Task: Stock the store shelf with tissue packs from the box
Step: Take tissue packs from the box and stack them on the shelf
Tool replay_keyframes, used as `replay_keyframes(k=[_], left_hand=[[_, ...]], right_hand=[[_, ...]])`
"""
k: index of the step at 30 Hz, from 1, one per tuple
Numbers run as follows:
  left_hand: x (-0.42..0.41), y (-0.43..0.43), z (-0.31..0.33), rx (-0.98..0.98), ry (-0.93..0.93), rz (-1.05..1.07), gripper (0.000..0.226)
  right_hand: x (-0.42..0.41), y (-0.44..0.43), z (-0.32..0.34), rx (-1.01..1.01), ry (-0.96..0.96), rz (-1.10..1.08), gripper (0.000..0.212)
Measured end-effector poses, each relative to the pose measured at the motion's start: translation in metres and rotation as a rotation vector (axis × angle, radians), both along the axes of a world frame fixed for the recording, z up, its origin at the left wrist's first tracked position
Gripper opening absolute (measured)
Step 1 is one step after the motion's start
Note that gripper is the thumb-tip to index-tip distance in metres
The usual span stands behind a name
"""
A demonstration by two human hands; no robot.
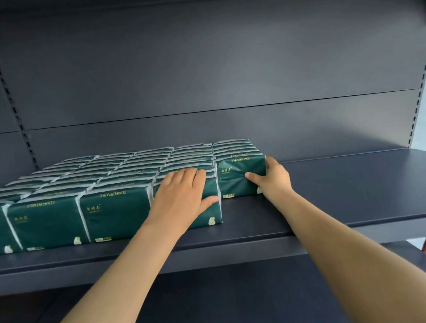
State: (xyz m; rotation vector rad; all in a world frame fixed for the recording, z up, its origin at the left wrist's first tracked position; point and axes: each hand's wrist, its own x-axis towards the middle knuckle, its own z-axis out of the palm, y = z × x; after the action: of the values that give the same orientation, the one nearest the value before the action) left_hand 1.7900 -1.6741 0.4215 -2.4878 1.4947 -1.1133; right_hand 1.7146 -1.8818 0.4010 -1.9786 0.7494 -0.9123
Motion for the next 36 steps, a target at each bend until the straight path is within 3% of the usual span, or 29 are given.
replay_keyframes(k=[5, 12, 20, 30, 36], left_hand=[[-0.002, 0.002, 0.001, 0.028, 0.023, 0.007, 0.058], [-0.019, 0.009, 0.017, 0.094, 0.077, 0.076, 0.070], [-0.090, 0.045, 0.014, -0.057, 0.266, 0.114, 0.052], [-0.208, 0.119, -0.101, -0.032, 0.517, 0.177, 0.042], [-0.247, 0.155, -0.195, 0.122, 0.652, 0.236, 0.042]], right_hand=[[0.000, 0.003, 0.008, -0.028, 0.089, -0.058, 0.041], [-0.032, 0.017, 0.034, -0.164, 0.339, -0.059, 0.060], [-0.131, 0.062, 0.026, -0.546, 0.493, 0.012, 0.058], [-0.246, 0.123, -0.092, -0.594, 0.657, 0.274, 0.054], [-0.283, 0.159, -0.196, -0.454, 0.881, 0.432, 0.053]])
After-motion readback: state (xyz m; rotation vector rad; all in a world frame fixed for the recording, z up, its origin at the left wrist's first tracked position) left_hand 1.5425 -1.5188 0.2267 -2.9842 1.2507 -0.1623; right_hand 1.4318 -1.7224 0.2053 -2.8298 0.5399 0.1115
